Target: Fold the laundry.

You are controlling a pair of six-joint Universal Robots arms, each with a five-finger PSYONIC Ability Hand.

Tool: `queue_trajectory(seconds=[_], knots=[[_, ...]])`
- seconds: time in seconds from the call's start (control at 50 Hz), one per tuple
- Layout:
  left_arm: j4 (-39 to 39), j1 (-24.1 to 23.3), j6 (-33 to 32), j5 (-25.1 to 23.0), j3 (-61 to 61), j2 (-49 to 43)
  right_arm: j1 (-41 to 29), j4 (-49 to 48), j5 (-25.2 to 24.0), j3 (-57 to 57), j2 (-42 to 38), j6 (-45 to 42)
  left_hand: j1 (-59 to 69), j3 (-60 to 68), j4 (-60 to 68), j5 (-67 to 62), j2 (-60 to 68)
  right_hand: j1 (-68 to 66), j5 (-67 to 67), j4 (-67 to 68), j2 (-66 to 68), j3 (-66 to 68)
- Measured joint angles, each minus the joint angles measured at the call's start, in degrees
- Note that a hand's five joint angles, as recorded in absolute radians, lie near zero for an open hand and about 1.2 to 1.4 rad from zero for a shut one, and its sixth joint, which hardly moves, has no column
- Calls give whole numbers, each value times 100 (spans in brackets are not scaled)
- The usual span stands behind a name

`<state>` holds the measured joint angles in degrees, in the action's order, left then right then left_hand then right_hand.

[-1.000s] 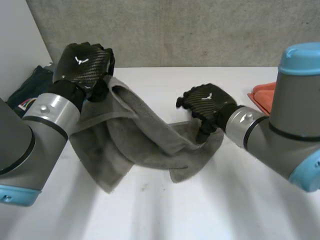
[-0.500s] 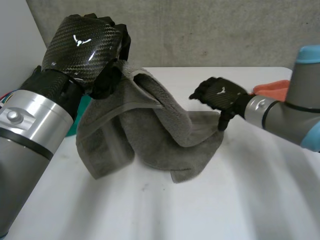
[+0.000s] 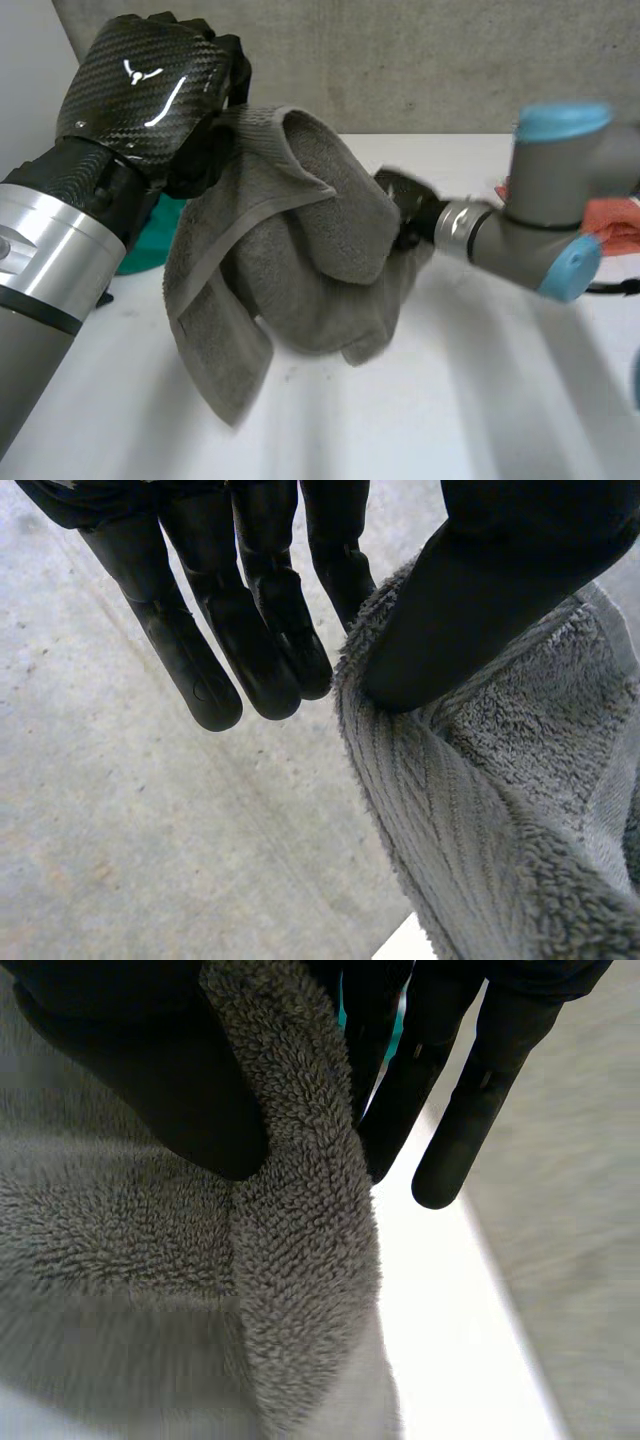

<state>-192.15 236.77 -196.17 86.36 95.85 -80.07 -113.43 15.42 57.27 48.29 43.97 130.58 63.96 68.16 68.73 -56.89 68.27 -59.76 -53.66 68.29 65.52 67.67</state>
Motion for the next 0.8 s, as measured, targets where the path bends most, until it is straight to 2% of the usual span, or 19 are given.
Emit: queue_trajectory(seconds=[0.24,0.36,0.48,0.58,0.64,0.72,0.8], knots=[[-25,929,61,-100,321,-309,750,286,1174,1617,2942,273,0,0,0,0,0,0,0,15,0,9],[50,983,64,-349,280,-1268,810,1002,1545,2212,3596,244,0,0,0,0,0,0,0,15,0,24],[305,925,9,-478,-158,-2554,612,1549,1962,2394,3355,204,0,0,0,0,0,0,0,16,0,24],[683,903,-144,-466,-1122,-3588,403,1594,2438,2050,2495,52,0,0,0,0,0,0,0,16,0,24],[820,898,-245,-447,-1607,-3912,340,1528,2633,1769,2044,-43,0,0,0,0,0,0,0,16,0,24],[846,896,-577,-432,-2685,-4228,302,748,2783,1017,1512,-71,0,25,3,0,15,0,0,24,49,35],[553,898,-1027,-424,-4138,-4446,292,-794,2871,320,1221,45,0,25,3,0,16,0,0,24,49,36]])
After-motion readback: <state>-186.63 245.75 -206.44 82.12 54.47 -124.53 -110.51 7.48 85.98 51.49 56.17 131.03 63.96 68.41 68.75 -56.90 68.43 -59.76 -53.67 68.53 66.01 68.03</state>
